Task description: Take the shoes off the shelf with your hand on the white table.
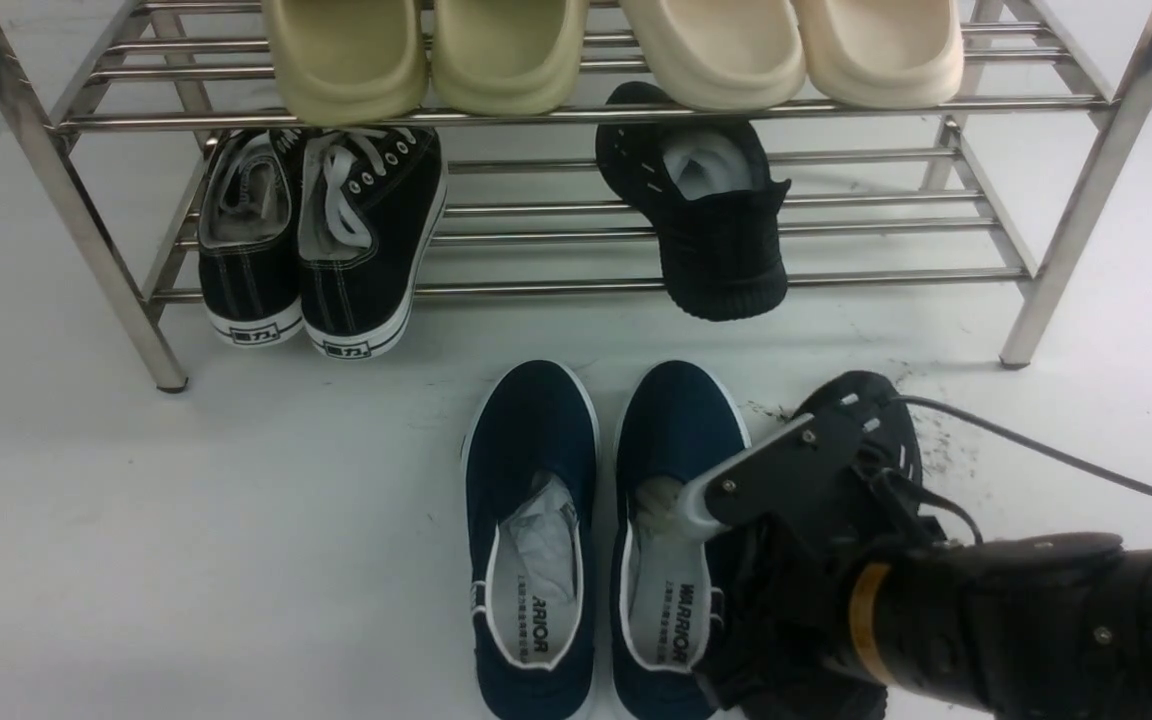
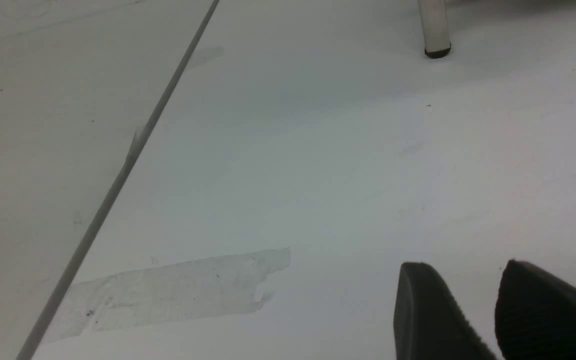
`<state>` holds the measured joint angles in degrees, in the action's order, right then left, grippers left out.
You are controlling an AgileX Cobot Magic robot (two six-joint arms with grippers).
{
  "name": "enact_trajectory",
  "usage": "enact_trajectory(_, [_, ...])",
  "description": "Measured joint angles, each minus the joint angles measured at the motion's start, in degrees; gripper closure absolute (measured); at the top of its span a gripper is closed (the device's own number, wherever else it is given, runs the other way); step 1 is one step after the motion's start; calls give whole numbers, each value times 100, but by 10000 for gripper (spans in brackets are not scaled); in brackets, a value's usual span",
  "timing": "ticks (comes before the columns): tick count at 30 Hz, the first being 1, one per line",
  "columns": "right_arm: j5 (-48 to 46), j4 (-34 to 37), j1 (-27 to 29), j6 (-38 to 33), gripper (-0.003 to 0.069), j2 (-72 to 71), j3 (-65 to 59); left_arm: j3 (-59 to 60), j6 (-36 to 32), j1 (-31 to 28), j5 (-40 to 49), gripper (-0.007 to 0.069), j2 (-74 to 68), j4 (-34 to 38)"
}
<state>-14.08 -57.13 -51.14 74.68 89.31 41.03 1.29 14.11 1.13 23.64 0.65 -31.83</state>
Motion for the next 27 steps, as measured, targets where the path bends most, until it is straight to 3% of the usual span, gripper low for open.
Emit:
enact_trajectory(6, [-13,161,-6,0,148,-563,0,0,0,0,0,383,0,0])
enact_trajectory(9, [-13,318,-18,0,81,-961,0,0,0,0,0,383,0,0])
enact_trajectory(13, [-180,537,-29,0,81,-1602,71,0,0,0,0,383,2,0])
enact_trajectory(17, [-835,1049,-29,-440,135,-2045,463,0,0,0,0,383,2,0])
enact_trajectory(18, [-1083,1323,-29,-696,157,-2127,629,0,0,0,0,383,2,0])
enact_trajectory(20, [-2101,2131,-29,-1891,257,-2148,1337,0,0,0,0,383,2,0])
enact_trajectory(21, [-2183,2201,-29,-1997,267,-2148,1398,0,0,0,0,383,2,0])
enact_trajectory(23, [-3106,3071,36,-3367,410,-1952,2194,0,0,0,0,383,2,0])
enact_trajectory(25, [-3701,3665,133,-4277,533,-1660,2768,0,0,0,0,383,2,0])
enact_trajectory(27, [-3925,3986,224,-4682,621,-1394,3082,0,0,0,0,383,2,0])
